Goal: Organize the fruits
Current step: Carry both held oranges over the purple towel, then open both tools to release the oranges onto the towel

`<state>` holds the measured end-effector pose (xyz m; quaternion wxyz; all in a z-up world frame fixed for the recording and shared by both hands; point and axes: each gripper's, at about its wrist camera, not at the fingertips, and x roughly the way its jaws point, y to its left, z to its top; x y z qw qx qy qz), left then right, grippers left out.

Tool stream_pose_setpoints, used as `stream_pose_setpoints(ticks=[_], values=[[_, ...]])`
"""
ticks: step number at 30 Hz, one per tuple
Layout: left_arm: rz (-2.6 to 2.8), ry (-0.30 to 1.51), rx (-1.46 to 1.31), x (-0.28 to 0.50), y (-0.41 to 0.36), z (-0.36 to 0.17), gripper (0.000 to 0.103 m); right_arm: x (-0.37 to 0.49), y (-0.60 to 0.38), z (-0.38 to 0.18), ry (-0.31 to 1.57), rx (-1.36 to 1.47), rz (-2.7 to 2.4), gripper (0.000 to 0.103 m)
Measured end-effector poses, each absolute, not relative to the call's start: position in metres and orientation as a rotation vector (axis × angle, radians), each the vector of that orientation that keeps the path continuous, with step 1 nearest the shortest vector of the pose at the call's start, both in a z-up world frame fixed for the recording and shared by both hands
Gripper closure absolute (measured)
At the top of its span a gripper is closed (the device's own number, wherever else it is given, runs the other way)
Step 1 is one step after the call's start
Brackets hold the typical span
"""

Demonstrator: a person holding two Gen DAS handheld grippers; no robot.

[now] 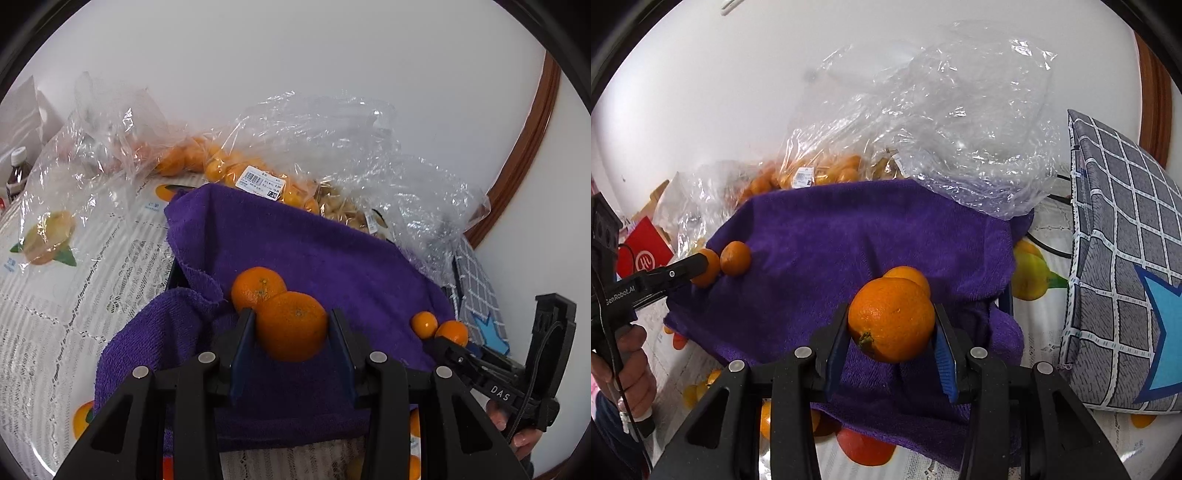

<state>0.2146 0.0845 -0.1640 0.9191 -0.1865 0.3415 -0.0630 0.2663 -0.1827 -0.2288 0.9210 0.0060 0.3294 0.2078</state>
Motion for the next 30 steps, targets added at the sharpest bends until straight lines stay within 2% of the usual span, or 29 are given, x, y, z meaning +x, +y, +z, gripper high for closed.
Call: stream_pose_setpoints(ticks=[13,16,19,28,30], values=[[-0.177,0.77,-0.343,0.227,0.077,-0.174,0.065,0.266,-0.186,-0.227,0.662,0.001,0.404,0.058],[-0.173,0.78,-0.33,0.228,0.076,-0.175,0.065,0.266,-0.19,-0.224,0.655,0.019,0.394,0.056],[-0.144,0.804,-0.263,0.231,0.068,-0.178,0.065,0.264,-0.193,-0.221,0.637,0.035,0.386,0.05],[-0.112,0.824,-0.184,0.233,0.061,-0.181,0.064,0.258,-0.194,-0.216,0.609,0.042,0.372,0.049],[-0.108,0.826,-0.167,0.233,0.058,-0.182,0.06,0.255,-0.195,-0.215,0.593,0.059,0.381,0.049]])
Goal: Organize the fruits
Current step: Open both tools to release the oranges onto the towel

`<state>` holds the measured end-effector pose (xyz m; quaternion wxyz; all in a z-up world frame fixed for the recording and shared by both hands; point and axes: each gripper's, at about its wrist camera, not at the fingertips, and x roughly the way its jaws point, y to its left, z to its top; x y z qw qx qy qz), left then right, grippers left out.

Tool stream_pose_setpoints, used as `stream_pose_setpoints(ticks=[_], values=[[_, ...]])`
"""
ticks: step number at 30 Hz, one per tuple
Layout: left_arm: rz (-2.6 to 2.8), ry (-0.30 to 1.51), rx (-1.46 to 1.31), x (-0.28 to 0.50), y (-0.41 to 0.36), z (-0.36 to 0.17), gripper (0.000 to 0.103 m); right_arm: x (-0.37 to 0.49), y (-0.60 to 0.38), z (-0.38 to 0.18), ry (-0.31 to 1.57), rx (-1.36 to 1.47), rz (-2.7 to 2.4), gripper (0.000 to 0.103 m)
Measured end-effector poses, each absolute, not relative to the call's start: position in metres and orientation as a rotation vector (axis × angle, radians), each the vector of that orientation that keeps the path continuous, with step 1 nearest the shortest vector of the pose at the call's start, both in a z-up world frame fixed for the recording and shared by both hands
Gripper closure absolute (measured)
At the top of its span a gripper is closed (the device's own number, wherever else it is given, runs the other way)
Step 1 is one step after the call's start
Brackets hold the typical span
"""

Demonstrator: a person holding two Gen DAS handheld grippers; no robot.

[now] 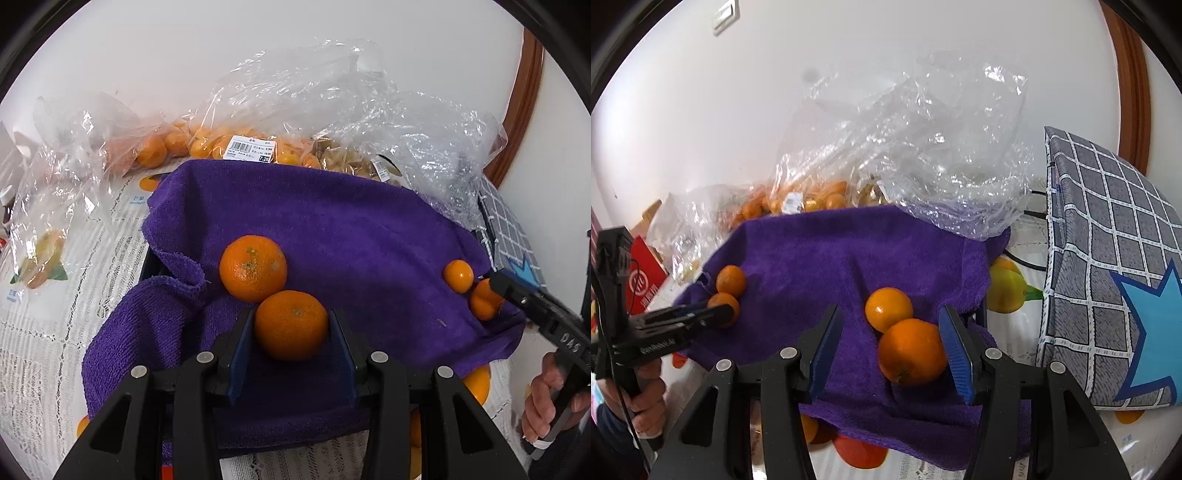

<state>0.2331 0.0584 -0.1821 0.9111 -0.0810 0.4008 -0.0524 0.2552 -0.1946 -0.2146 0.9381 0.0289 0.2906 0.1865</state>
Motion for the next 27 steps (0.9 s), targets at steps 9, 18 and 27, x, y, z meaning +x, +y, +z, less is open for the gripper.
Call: stream_pose_setpoints(ticks=[9,18,27], values=[[-0.147,0.752,-0.236,0.223,0.064,-0.174,0.052,0.232,-0.198,-0.197,0.523,0.047,0.338,0.049],[-0.146,0.549,-0.264,0.182,0.073,-0.151,0.054,0.178,-0.207,-0.195,0.576,0.046,0.271,0.049],[-0.148,0.581,-0.334,0.144,0.093,-0.156,0.054,0.118,-0.181,-0.224,0.669,0.001,0.341,0.063]])
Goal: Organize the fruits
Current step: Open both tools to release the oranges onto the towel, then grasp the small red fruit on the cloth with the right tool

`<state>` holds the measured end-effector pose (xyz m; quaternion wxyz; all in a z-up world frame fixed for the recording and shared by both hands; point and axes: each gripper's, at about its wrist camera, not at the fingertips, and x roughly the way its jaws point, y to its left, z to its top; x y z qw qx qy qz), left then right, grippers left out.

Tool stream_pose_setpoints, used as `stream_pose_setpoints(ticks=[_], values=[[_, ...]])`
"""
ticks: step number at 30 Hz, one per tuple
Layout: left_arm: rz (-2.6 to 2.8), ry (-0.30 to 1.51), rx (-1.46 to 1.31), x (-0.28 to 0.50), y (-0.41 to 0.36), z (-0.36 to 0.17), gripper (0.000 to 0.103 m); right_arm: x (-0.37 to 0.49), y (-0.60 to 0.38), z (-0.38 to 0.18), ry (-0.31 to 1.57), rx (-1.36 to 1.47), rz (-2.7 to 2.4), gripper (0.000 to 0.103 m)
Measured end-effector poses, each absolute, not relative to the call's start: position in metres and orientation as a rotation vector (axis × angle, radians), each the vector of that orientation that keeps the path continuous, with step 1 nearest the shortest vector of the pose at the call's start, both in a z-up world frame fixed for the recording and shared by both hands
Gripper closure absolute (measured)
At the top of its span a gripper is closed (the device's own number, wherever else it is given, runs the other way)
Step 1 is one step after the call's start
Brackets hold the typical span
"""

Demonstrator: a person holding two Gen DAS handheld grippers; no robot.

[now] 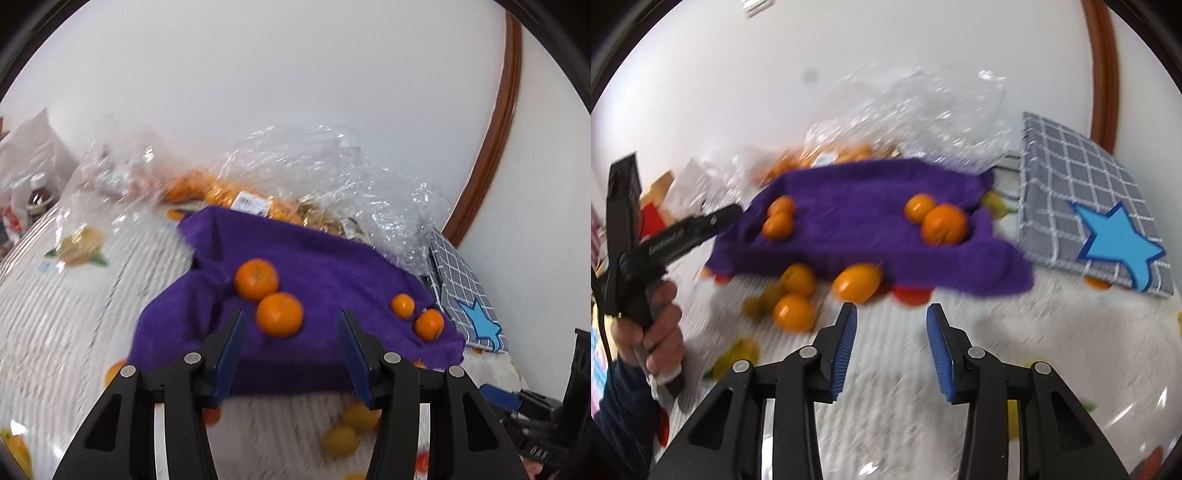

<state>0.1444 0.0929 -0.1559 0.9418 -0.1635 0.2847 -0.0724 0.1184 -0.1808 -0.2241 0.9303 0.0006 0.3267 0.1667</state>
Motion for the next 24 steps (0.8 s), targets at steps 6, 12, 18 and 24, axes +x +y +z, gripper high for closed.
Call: stream_pose_setpoints(ticks=[6,12,18,24], values=[[-0.097,0.624,-0.397,0.11,0.116,-0.166,0.055,0.091,-0.155,-0.238,0.691,0.004,0.465,0.063],[-0.074,0.653,-0.452,0.1,0.131,-0.175,0.055,0.091,-0.127,-0.252,0.723,-0.053,0.499,0.063],[-0.098,0.678,-0.459,0.104,0.126,-0.179,0.055,0.099,-0.119,-0.259,0.762,-0.082,0.483,0.08],[-0.194,0.712,-0.361,0.106,0.1,-0.181,0.055,0.103,-0.138,-0.257,0.744,-0.025,0.445,0.08]])
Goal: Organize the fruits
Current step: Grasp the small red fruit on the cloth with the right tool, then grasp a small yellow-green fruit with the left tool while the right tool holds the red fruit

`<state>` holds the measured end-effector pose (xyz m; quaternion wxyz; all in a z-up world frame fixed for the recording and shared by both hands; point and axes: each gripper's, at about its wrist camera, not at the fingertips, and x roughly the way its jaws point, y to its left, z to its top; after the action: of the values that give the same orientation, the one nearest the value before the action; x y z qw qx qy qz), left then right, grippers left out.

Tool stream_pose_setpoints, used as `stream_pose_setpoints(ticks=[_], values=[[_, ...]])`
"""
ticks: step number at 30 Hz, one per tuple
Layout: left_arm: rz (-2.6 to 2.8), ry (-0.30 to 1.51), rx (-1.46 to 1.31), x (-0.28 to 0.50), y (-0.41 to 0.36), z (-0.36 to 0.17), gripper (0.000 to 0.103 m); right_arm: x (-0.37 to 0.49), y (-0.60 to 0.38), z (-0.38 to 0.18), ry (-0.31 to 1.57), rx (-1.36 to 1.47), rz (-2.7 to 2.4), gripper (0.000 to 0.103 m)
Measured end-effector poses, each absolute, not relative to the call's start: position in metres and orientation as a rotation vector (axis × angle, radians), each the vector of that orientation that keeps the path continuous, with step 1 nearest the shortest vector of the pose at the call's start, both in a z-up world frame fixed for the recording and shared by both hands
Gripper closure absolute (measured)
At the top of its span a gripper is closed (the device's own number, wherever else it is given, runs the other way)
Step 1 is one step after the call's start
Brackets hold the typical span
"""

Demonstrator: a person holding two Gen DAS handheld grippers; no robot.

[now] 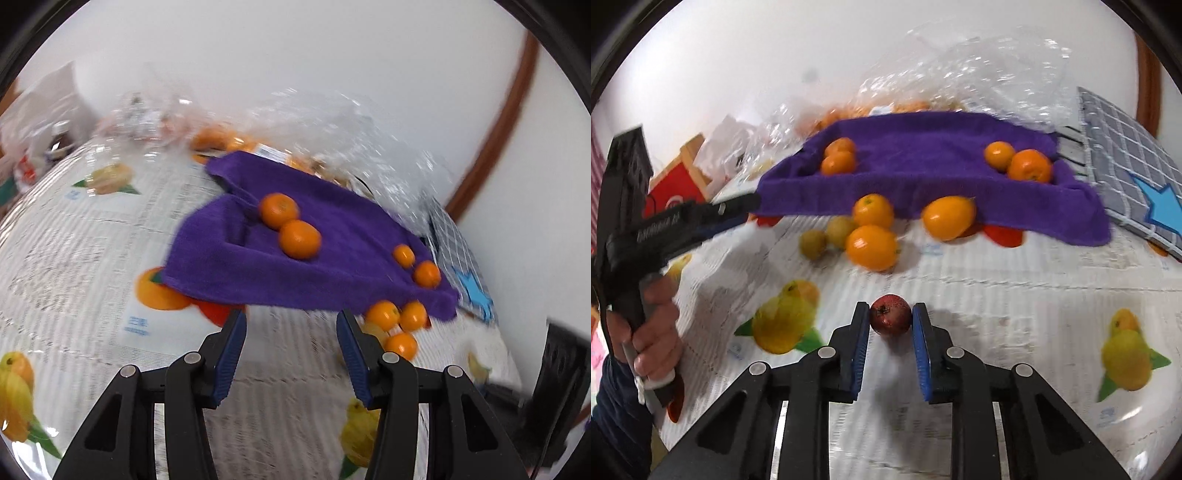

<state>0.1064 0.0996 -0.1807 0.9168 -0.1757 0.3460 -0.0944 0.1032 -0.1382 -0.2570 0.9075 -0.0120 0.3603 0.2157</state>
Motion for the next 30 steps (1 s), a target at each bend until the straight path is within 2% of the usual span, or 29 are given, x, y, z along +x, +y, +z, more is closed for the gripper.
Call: stream_pose_setpoints(ticks=[9,13,15,19,21,30], values=[[-0.326,0.82,-0.314,0.123,0.065,-0.19,0.056,0.12,-0.197,-0.245,0.648,-0.02,0.314,0.08],[-0.315,0.845,-0.317,0.13,0.054,-0.194,0.058,0.126,-0.217,-0.246,0.655,0.082,0.363,0.08],[-0.302,0.861,-0.27,0.132,0.048,-0.196,0.063,0.127,-0.226,-0.247,0.653,0.137,0.383,0.08],[-0.292,0.865,-0.234,0.131,0.044,-0.196,0.067,0.129,-0.224,-0.249,0.668,0.147,0.383,0.08],[-0.28,0.868,-0.247,0.132,0.048,-0.197,0.079,0.129,-0.22,-0.249,0.672,0.133,0.393,0.08],[-0.264,0.821,-0.301,0.124,0.059,-0.194,0.079,0.13,-0.22,-0.252,0.684,0.141,0.416,0.08]])
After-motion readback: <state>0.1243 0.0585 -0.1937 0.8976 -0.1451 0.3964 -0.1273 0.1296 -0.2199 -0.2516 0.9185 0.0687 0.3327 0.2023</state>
